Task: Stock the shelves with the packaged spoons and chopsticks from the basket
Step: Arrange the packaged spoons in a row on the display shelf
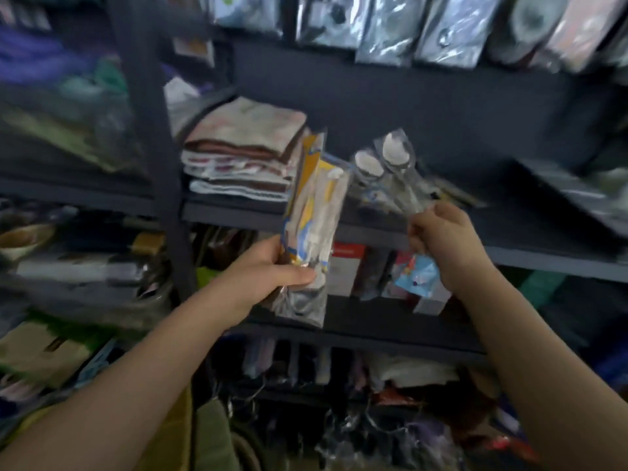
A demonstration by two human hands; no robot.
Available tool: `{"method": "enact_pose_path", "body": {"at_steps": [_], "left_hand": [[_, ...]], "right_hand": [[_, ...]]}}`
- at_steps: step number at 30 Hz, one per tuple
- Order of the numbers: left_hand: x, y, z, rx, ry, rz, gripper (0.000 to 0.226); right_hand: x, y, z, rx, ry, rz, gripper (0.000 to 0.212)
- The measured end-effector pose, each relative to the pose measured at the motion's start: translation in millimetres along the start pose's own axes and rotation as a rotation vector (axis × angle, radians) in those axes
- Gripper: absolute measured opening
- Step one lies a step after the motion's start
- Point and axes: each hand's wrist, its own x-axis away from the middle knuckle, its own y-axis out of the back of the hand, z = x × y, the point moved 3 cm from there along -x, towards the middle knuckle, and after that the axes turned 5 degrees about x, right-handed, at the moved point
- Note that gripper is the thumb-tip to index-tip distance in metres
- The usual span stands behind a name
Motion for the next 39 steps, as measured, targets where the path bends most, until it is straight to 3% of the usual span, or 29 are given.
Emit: {"method": "enact_pose_path", "body": {"at_steps": [4,6,10,12,18,22,25,27,29,32,34,36,39], "left_hand": [[-56.6,-49.3,-32.4,-0.006,0.021,-0.103,0.029],[-80.9,-65.8,-44.4,0.035,0.063,-0.159,0.021],[-118.0,-81.5,-57.7,-0.058,0.096,-0.255,0.016],[-132.0,-83.3,-60.7,-0.137,0.1,-0.279,0.016],[-184.5,-94.9,-84.7,-0.391,-0.04,-0.203,0.016],[-234.4,-96.3,-92.3,-0.708,-0.102,-0.051,0.005],[-266.6,-96.4,-82.5,-0.927,-0.085,-0.036,0.02],[-283.6,-95.4,-71.0,-1.147,-0.083,0.045,0.06],[-291.9,-96.5,-58.3,-1.246,-0.081,0.21,0.076],[-293.4,-93.6,-51.8,-1.266,-0.091,0.373,0.071],[-288.5,-88.6,-58.0,-1.18,-0.131,0.395,0.063],[-281.9,-82.1,-69.6,-1.036,-0.25,0.295,0.055],[-269.2,-67.0,-82.1,-0.924,-0.37,0.05,0.05]], "right_hand": [[-82.8,54.7,-16.0,0.079,-0.039,-0.051,0.004],[-120.2,69.5,-24.1,0.137,-0.047,-0.033,0.004],[-162.2,74.0,-32.9,0.556,0.028,0.152,0.041],[-169.2,70.6,-38.2,0.822,0.126,0.289,0.048],[-177.1,73.9,-64.1,1.077,0.153,0.468,0.051],[-178.6,90.5,-55.2,1.019,0.133,0.479,0.044],[-186.3,107.1,-49.0,1.011,0.108,0.364,0.039],[-191.1,111.3,-45.4,0.992,0.107,0.312,0.044],[-195.6,108.8,-42.5,1.042,0.191,0.292,0.052],[-203.0,94.7,-35.3,1.169,0.468,0.258,0.06],[-207.1,78.2,-28.8,1.248,0.589,0.324,0.058],[-213.8,61.2,-27.0,1.282,0.632,0.432,0.063],[-227.1,47.8,-36.1,1.34,0.508,0.643,0.054]]}}
